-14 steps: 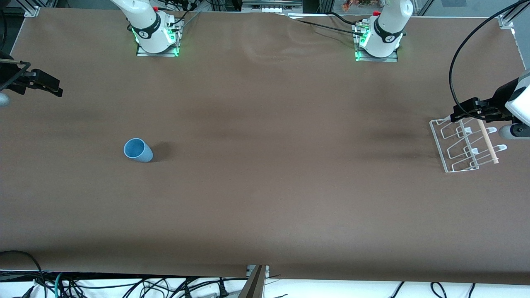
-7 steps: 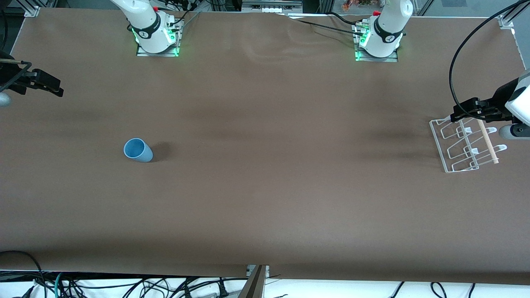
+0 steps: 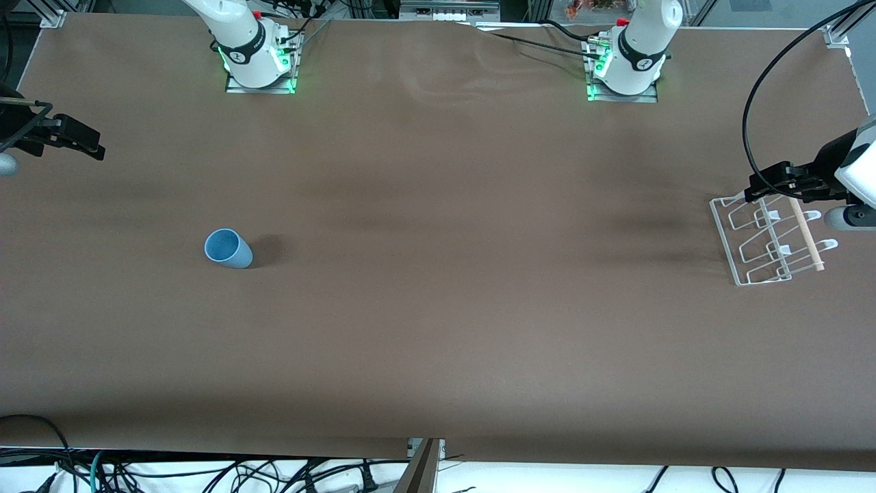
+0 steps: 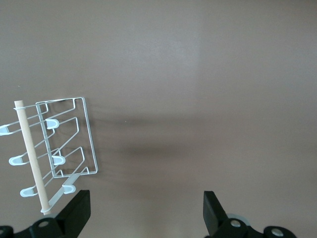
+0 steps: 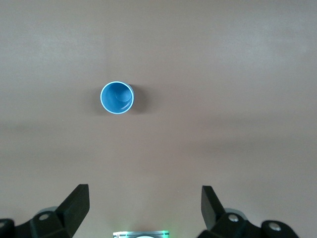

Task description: Transfer cup to left arm and place on rack

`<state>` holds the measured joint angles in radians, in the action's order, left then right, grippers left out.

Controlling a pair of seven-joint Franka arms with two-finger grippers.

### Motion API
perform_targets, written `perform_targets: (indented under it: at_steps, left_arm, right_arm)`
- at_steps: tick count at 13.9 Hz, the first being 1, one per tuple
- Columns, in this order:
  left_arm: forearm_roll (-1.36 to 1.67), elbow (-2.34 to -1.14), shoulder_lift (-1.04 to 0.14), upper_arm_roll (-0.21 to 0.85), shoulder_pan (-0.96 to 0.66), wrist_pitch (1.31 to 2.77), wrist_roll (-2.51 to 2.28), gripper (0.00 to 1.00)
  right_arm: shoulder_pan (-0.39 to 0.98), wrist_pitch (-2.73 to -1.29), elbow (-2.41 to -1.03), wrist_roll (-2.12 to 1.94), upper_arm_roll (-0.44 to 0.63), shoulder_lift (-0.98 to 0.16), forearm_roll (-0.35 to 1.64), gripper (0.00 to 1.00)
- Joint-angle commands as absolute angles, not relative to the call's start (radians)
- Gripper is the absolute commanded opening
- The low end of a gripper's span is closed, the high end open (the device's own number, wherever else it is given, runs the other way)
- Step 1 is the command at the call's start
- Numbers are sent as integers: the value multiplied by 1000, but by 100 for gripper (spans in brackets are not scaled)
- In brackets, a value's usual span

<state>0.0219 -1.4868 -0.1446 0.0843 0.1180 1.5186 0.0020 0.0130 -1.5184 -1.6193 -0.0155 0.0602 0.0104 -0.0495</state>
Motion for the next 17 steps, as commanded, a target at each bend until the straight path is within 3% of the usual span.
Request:
perform_targets:
  at_steps: [1, 13, 17]
  left_arm:
    - [25, -1450, -161, 81, 114, 1494, -9, 100]
    - [25, -1450, -161, 81, 114, 1494, -9, 100]
    - [25, -1450, -161, 81, 114, 1494, -8, 100]
  right_arm:
    - [15, -1494, -1592, -18, 63, 2, -38, 100]
    - [15, -1497, -1594, -17, 64, -15, -43, 100]
    - [15, -1506, -1594, -17, 64, -106, -38, 100]
